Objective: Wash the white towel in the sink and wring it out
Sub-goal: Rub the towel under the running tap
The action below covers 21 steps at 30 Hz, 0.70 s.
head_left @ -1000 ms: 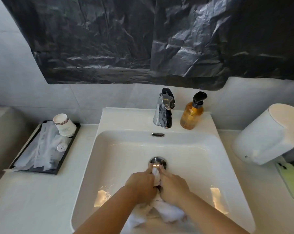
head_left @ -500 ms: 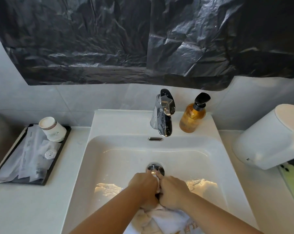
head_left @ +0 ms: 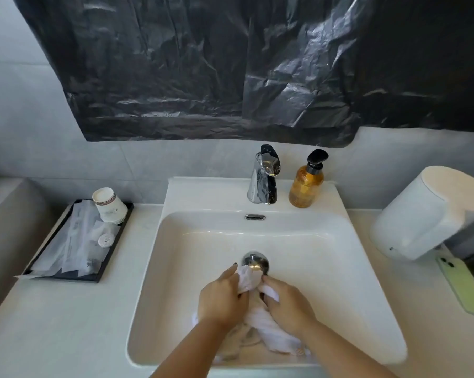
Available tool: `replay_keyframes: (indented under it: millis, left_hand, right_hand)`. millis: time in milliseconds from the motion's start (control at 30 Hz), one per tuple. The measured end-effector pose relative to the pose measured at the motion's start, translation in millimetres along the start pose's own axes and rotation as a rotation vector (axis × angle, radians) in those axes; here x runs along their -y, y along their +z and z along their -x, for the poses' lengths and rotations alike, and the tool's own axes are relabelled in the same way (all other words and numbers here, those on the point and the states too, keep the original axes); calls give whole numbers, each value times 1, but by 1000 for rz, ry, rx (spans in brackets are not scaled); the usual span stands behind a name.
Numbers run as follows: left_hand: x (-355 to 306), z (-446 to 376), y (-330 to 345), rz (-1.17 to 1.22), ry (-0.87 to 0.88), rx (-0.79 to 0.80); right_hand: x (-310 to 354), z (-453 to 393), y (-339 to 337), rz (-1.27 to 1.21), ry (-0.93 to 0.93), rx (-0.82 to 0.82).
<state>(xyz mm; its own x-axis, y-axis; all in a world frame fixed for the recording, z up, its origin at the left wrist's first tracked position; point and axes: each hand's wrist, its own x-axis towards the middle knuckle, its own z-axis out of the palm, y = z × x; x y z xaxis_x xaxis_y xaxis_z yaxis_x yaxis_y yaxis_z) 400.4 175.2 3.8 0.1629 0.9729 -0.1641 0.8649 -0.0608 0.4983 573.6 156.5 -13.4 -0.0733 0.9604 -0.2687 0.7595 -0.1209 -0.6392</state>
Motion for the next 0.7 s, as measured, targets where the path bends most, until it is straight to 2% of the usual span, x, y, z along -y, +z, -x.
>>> replay_keyframes:
  millis: [67, 167, 267, 400, 433, 500, 567, 700]
  left_hand:
    - [12, 18, -2, 125, -99, -116]
    - [25, 30, -16, 348, -246, -86]
    - [15, 32, -44, 585, -272, -38]
    - [-30, 24, -81, 1241, -452, -58]
    - [-43, 21, -88, 1339, -457, -42]
    - [-69, 25, -101, 1448, -351, -20]
    - [-87, 32, -110, 1525, -275, 26]
    - [-101, 39, -117, 1626, -292, 20]
  right_hand:
    - [-1, 7, -3, -84, 122, -83]
    - [14, 5, -28, -173, 264, -173]
    - [47, 3, -56, -276, 269, -244]
    - [123, 27, -75, -474, 158, -377]
    - [144, 36, -71, -464, 97, -370]
    - [177, 51, -60, -319, -23, -390]
    - [188, 47, -64, -197, -66, -495]
    - [183, 20, -100, -273, 74, -470]
